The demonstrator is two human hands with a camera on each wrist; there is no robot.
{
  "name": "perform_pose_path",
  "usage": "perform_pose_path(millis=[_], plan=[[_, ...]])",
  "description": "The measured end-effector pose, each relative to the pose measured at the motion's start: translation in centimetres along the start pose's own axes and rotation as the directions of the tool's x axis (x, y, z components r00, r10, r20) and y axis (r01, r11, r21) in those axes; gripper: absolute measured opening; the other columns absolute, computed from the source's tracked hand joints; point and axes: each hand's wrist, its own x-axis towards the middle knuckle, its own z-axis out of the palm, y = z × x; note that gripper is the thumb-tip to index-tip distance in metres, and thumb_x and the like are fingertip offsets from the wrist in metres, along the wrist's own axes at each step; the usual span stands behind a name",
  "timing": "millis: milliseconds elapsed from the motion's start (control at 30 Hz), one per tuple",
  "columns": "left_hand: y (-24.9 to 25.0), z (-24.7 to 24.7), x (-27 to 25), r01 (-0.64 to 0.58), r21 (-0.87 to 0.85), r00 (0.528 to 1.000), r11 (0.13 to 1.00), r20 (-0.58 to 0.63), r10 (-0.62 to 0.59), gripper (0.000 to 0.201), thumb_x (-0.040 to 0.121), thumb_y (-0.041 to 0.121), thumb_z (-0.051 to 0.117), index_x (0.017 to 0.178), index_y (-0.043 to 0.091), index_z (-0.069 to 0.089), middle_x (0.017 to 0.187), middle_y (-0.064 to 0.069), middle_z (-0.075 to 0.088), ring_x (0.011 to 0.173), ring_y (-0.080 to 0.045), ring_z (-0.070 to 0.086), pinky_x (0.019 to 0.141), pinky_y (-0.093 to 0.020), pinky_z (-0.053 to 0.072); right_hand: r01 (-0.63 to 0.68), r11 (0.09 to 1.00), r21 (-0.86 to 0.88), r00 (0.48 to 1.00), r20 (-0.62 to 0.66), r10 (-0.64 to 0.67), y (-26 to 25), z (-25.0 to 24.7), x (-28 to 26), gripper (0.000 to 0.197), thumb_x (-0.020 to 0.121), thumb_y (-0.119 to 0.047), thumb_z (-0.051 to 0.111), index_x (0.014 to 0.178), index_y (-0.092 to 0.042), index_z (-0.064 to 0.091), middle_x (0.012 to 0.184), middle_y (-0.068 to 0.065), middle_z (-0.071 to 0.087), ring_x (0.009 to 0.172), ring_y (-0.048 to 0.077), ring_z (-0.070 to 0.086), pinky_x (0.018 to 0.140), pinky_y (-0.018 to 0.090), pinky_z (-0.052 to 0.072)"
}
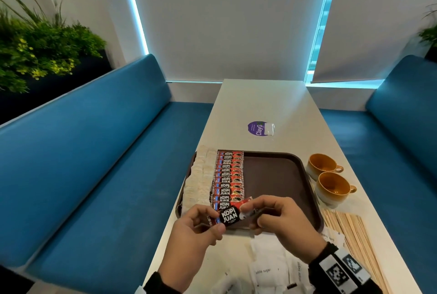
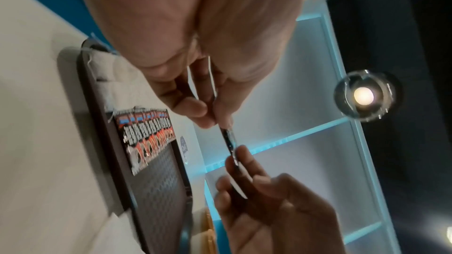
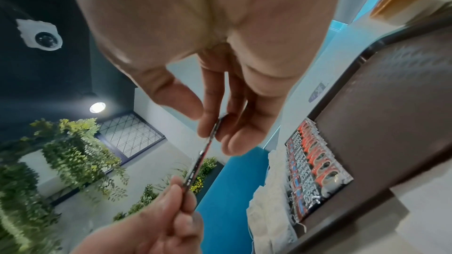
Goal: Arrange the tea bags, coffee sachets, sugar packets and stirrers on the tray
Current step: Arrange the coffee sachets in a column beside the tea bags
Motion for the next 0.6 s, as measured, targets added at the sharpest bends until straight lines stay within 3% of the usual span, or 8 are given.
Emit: perform_pose_path(millis=[67,133,200,267,367,433,500,600], plan=[[-0.2,-0.4,0.5,-0.026,0.081,1.0,0.996,0.008,0.025,0.029,0.073,-0.006,0.084,0.08,0.013,0.063,0.074,-0.008,0.067,0.069,-0.019,0.059,0.059,-0.026,0.048,-0.007,0.998,-0.058,1.0,-0.03,0.005,0.1,0.0,0.2,0.027,0.089,0.011,0.064,0.09,-0.01,0.082,0.086,0.013,0.077,0.068,0.02,0.067,0.063,0.029,0.056],[-0.7,-0.8,1.1,-0.029,0.136,0.999,0.99,0.018,0.027,0.042,0.07,0.001,0.085,0.075,0.02,0.048,0.073,-0.007,0.059,0.075,-0.018,0.059,0.064,-0.033,0.048,-0.028,0.997,-0.068,0.996,-0.082,0.022,0.5,0.2,0.6,0.013,0.088,0.005,0.072,0.092,-0.007,0.078,0.079,0.02,0.073,0.063,0.02,0.064,0.06,0.031,0.056],[-1.2,-1.0,1.9,-0.037,0.215,0.999,0.976,0.017,0.034,0.049,0.068,0.011,0.085,0.074,0.025,0.039,0.072,-0.004,0.053,0.075,-0.016,0.057,0.068,-0.04,0.047,-0.087,0.996,0.01,0.988,-0.125,0.088,1.2,0.3,1.2,0.022,0.084,0.007,0.077,0.102,-0.002,0.069,0.076,0.024,0.07,0.06,0.023,0.064,0.059,0.034,0.057],[-1.7,-1.1,2.6,-0.064,0.324,0.997,0.944,-0.015,0.073,0.047,0.075,0.012,0.085,0.076,0.024,0.04,0.07,-0.001,0.058,0.07,-0.014,0.057,0.067,-0.037,0.049,-0.178,0.982,0.067,0.974,-0.132,0.185,1.9,0.3,2.2,0.029,0.081,0.009,0.079,0.106,0.001,0.067,0.073,0.022,0.07,0.06,0.027,0.066,0.059,0.036,0.059],[-1.8,-1.5,3.6,-0.099,0.504,0.984,0.858,-0.077,0.158,0.029,0.082,0.02,0.082,0.08,0.022,0.053,0.069,-0.001,0.062,0.062,-0.009,0.054,0.061,-0.026,0.047,-0.288,0.953,0.097,0.942,-0.148,0.3,2.9,0.3,4.1,0.017,0.083,0.011,0.075,0.099,0.01,0.069,0.072,0.019,0.069,0.062,0.026,0.066,0.062,0.037,0.058],[-1.8,-1.8,4.4,-0.067,0.584,0.993,0.809,-0.038,0.11,0.021,0.085,0.024,0.079,0.082,0.024,0.058,0.072,0.0,0.062,0.061,-0.004,0.053,0.06,-0.022,0.045,-0.333,0.94,0.072,0.915,-0.219,0.34,3.9,0.0,5.6,0.013,0.085,0.008,0.073,0.097,0.009,0.069,0.068,0.013,0.069,0.059,0.023,0.063,0.057,0.033,0.055],[-2.0,-1.9,4.8,-0.036,0.693,0.999,0.72,0.055,-0.003,0.015,0.086,0.028,0.076,0.088,0.03,0.061,0.09,0.011,0.064,0.076,0.0,0.06,0.07,-0.017,0.047,-0.373,0.927,0.025,0.892,-0.264,0.366,4.8,-0.3,7.1,0.01,0.085,0.005,0.073,0.094,0.006,0.07,0.065,0.01,0.071,0.057,0.022,0.06,0.053,0.03,0.051],[-2.6,-1.8,5.1,-0.08,0.791,0.978,0.606,0.18,-0.105,0.025,0.086,0.038,0.074,0.106,0.038,0.059,0.116,0.022,0.057,0.107,0.003,0.057,0.096,-0.019,0.047,-0.444,0.893,-0.07,0.871,-0.268,0.412,5.8,0.0,8.7,0.009,0.081,0.004,0.074,0.081,-0.004,0.069,0.062,0.01,0.072,0.053,0.02,0.059,0.049,0.027,0.046]])
